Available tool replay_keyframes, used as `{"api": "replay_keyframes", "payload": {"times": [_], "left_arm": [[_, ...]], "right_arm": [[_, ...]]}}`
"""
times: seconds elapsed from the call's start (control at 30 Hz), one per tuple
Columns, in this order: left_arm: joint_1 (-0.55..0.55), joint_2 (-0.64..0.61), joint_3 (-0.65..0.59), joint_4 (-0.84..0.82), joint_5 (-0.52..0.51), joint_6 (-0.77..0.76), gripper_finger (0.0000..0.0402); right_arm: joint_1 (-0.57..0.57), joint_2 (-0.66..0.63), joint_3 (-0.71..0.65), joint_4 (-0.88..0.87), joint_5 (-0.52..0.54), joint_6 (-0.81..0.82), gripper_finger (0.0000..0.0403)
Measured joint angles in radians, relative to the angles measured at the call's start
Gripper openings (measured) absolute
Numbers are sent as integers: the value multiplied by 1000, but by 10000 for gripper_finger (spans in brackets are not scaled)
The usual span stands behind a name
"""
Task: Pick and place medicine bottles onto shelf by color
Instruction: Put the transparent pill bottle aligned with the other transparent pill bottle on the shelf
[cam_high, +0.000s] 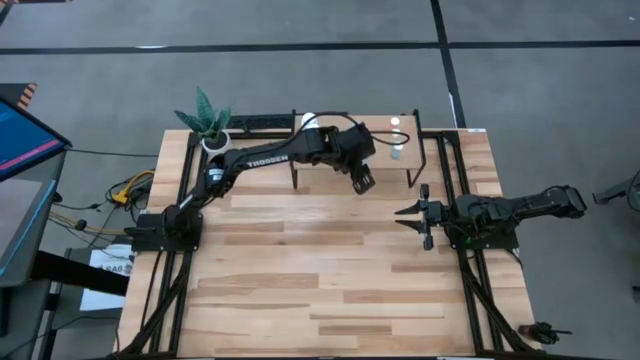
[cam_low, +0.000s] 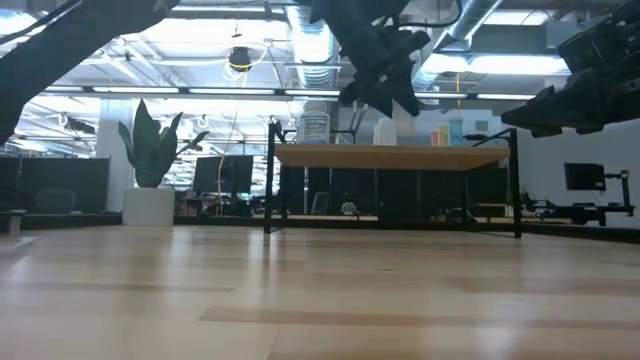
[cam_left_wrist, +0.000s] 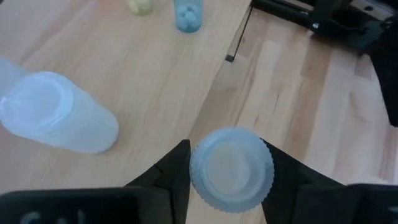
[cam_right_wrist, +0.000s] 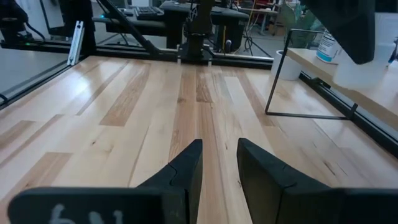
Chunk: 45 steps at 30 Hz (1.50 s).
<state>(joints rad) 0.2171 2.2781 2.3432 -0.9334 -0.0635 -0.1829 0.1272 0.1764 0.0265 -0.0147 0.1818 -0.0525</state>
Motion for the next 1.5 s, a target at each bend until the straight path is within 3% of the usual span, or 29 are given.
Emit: {"api": "replay_keyframes", "payload": {"times": [1.5], "left_arm": [[101,0,-10,35,-51,38,124]], "right_arm": [[0,0,0,0,0,0,123]]}}
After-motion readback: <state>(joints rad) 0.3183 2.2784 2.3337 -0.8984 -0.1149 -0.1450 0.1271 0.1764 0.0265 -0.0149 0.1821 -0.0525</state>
